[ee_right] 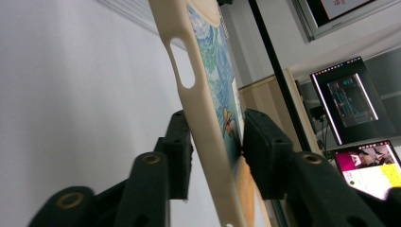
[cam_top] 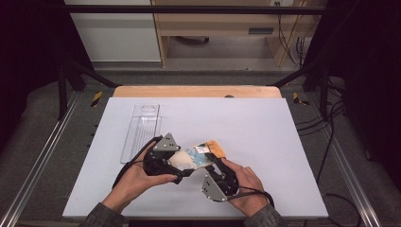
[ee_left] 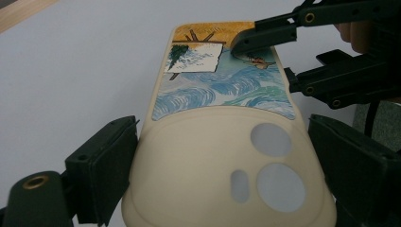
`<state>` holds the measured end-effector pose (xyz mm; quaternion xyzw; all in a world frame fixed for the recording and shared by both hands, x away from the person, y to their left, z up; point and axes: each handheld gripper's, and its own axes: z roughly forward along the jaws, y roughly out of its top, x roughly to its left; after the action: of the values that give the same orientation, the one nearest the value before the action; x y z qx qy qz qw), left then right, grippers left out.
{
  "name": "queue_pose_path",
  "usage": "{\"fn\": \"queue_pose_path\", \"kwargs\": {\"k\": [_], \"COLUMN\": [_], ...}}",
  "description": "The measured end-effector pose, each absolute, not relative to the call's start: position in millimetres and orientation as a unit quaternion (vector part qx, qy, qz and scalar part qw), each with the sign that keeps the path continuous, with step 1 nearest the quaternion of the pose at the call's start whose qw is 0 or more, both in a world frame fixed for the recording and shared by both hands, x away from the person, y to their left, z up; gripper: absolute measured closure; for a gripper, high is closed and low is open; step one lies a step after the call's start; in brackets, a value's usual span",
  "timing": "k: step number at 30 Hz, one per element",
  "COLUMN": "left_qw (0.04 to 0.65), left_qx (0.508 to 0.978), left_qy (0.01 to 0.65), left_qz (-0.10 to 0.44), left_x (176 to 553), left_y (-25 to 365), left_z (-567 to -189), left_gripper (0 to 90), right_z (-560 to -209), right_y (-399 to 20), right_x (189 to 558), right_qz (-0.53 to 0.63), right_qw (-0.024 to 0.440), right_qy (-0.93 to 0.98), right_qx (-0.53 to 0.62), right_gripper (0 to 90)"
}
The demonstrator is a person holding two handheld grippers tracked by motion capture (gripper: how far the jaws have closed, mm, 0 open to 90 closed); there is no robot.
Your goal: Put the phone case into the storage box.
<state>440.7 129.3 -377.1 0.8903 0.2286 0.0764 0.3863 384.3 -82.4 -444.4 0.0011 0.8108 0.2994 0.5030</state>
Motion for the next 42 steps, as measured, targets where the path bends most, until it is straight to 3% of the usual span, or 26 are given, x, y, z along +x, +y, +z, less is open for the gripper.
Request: {"fn": "queue_pose_path", "kwargs": {"k": [6, 11, 17, 29, 42], "left_qw": [0.395, 0.414, 0.454, 0.55, 0.573], "left_qx": [0.884, 0.873, 0.845, 0.757, 0.739], "left_qy": [0.242, 0.252, 0.273, 0.31, 0.311], "left_qz": [0.057, 0.052, 0.077, 0.167, 0.171], "left_x": [445, 447, 449, 444, 437], "left_y": [132, 135, 143, 166, 160], "left_z": [-378, -381, -378, -371, -390], "left_gripper": [10.5, 14.1, 5.9, 4.0, 2.8], "right_z": [-448, -450, -454, -450, -447], "right_y": [-79, -78, -80, -101, -119], "right_x": [381, 382, 386, 404, 410], "right_qz": [0.28, 0.281, 0.282, 0.314, 0.424], "right_qw": [0.503, 0.487, 0.473, 0.446, 0.372], "right_qy": [0.817, 0.826, 0.835, 0.832, 0.795], "right_qx": [-0.027, -0.026, -0.015, 0.102, 0.224], "right_gripper": [78.8, 79.6, 79.6, 79.5, 79.4]}}
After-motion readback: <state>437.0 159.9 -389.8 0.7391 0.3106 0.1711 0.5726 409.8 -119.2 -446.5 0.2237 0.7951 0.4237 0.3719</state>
